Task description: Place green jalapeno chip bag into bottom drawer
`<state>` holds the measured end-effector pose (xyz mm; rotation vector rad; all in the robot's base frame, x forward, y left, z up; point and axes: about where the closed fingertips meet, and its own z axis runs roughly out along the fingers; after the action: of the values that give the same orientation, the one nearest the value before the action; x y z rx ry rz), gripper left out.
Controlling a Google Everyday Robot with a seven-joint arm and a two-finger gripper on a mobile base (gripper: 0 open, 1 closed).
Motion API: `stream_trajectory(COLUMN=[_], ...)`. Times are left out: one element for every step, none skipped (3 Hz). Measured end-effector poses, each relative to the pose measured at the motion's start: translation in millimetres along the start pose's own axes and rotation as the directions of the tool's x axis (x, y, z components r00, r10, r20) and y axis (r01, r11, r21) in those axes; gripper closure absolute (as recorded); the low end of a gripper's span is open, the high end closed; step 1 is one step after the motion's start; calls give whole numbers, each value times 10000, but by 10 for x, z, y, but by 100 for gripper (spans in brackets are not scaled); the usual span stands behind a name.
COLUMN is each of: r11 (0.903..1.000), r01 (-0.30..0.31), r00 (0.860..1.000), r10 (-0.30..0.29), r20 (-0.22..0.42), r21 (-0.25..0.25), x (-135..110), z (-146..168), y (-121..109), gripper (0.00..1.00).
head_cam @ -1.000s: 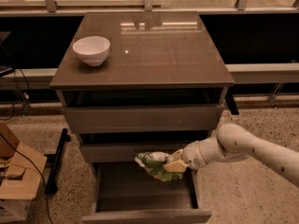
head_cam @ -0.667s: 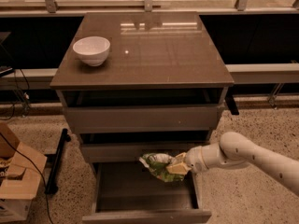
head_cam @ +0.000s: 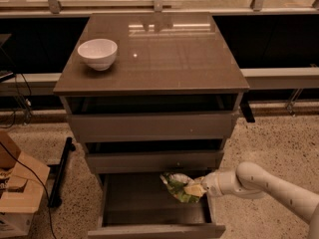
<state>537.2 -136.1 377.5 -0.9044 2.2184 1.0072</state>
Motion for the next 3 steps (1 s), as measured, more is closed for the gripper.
stream_trajectory(r11=[10000, 9963, 9872], r01=[-51, -660, -1338], r00=[10000, 9978, 9910], r10=[51, 657, 1324], r20=[-2, 76, 215], r21=[-38, 551, 865], x=[35, 275, 638], z=[32, 180, 351], y=[-2, -256, -536], gripper=[100, 100, 100])
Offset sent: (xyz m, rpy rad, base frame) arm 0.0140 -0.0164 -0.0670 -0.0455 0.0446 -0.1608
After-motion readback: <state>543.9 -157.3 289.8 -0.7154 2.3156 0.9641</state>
